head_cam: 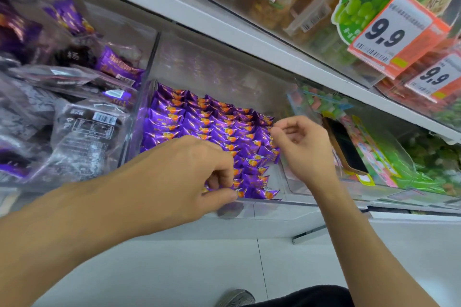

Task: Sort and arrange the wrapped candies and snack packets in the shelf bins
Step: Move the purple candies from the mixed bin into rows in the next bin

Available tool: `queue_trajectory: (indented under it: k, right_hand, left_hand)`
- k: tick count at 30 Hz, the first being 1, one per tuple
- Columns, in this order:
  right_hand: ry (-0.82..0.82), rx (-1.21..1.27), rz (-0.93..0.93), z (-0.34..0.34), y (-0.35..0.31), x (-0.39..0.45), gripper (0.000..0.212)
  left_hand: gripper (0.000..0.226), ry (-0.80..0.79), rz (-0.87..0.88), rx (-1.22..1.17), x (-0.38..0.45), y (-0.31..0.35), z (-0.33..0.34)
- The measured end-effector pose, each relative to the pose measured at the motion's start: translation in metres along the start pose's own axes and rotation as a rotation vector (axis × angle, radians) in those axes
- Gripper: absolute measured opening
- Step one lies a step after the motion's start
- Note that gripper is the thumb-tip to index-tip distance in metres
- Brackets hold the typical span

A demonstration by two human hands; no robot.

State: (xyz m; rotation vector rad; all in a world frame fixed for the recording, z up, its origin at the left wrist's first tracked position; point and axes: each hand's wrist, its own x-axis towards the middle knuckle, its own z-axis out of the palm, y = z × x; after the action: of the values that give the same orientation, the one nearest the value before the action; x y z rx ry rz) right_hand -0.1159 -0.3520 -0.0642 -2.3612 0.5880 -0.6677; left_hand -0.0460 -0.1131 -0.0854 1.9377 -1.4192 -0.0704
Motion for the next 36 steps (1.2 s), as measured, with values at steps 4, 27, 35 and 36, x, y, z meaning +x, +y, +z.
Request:
queue_trajectory:
  k: [4, 27, 35, 36]
  right_hand:
    - [-0.057, 0.363, -0.101, 0.022, -0.054, -0.034, 0.010]
    - [-0.528, -0.645, -0.544, 0.190, -0.195, 0.079, 0.024]
    - [-0.793, 0.564, -0.040, 0.199, -0.219, 0.052, 0.026]
    - [-0.869, 0.620, -0.015, 0.200, -0.223, 0.045, 0.028]
  left_hand:
    - [0.012, 0.185, -0.008, -0.048, -0.016, 0.011, -0.043]
    - [0.032, 0.079, -0.567, 0.211, -0.069, -0.112, -0.144]
    - [0.031, 0.655, -0.637, -0.254, -0.075, -0.126, -0.146]
    - [0.026, 0.694, -0.643, -0.248, -0.076, -0.128, -0.148]
